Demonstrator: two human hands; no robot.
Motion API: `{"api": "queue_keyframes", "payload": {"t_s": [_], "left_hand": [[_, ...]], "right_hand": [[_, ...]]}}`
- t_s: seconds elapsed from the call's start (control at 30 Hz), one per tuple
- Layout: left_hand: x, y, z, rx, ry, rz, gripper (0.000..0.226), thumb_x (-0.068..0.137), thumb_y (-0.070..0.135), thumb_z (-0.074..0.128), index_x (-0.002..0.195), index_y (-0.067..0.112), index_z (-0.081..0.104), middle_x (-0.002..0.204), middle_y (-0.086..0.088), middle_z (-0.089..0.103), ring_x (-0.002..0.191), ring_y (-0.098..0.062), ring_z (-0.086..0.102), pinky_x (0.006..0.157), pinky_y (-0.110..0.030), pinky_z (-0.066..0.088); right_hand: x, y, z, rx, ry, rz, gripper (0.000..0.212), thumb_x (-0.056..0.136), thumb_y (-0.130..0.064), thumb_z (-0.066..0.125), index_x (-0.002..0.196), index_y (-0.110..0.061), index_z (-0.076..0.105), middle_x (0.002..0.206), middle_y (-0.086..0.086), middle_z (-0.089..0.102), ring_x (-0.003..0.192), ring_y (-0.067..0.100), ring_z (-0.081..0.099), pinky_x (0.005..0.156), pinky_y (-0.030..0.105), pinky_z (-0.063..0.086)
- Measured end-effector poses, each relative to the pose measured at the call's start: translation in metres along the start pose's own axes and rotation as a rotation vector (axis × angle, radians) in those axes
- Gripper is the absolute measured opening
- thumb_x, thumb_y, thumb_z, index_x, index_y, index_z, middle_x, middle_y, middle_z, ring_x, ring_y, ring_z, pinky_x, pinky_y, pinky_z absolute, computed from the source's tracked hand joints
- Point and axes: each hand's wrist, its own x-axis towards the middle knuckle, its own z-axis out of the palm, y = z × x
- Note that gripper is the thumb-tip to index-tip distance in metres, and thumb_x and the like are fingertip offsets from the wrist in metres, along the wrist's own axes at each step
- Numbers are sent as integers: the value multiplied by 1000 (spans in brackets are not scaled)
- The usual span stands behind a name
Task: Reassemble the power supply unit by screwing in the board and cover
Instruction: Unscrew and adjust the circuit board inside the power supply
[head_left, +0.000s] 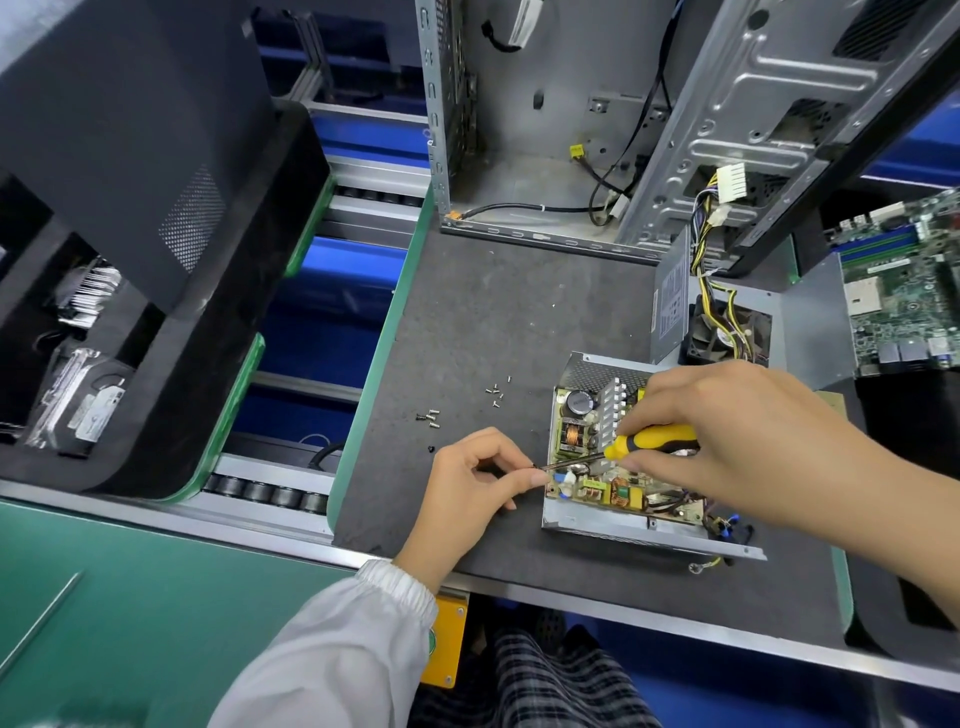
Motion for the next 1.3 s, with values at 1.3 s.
{"api": "queue_keyframes", "payload": {"t_s": [1.3], "left_hand": [[-3, 1, -2, -122, -4, 62, 18, 80, -2, 73, 79, 16, 75, 81, 0, 68, 72, -21, 66, 59, -27, 57]], "right_hand": [[-10, -6, -9, 67, 37, 27, 23, 82, -52, 56, 97, -41, 70, 88, -21, 61, 81, 7, 60, 58, 26, 44]]}}
